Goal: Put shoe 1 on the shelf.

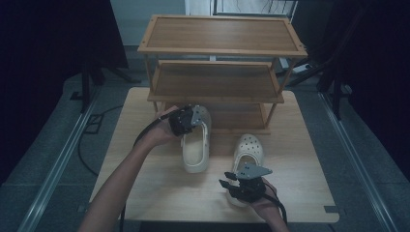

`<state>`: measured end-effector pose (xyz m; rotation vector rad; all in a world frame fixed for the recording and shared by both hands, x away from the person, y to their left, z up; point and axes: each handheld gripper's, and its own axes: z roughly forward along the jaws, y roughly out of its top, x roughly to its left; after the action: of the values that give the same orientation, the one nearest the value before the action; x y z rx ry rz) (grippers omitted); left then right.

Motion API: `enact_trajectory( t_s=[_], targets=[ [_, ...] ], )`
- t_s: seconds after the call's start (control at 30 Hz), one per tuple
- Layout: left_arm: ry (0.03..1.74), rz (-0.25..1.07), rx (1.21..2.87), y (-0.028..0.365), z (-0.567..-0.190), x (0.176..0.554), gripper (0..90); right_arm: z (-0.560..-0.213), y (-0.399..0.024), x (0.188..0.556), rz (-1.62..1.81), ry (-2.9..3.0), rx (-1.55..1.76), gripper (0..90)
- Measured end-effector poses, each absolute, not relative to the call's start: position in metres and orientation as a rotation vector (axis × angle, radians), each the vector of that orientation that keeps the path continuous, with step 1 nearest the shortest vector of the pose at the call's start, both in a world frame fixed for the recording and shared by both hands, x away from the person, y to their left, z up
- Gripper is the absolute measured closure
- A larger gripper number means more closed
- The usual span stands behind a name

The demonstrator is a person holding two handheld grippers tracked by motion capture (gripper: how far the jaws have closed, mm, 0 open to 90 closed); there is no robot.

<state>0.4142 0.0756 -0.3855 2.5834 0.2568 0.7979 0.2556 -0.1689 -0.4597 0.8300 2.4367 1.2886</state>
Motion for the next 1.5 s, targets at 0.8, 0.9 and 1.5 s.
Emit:
enact_trajectory(
  t_s=[0.8, 0.9, 1.5],
  targets=[
    [0.332, 0.874, 2.594, 0.050, -0.410, 0.455, 78.9, -0.461, -0.173, 0.256, 1.288, 2.432, 0.844, 63.9],
    [0.351, 0.883, 2.614, 0.049, -0.415, 0.460, 78.8, -0.461, -0.173, 0.256, 1.287, 2.431, 0.843, 63.9],
    [0.410, 0.745, 2.598, 0.048, -0.412, 0.461, 68.5, -0.462, -0.173, 0.256, 1.277, 2.436, 0.841, 63.7]
  ],
)
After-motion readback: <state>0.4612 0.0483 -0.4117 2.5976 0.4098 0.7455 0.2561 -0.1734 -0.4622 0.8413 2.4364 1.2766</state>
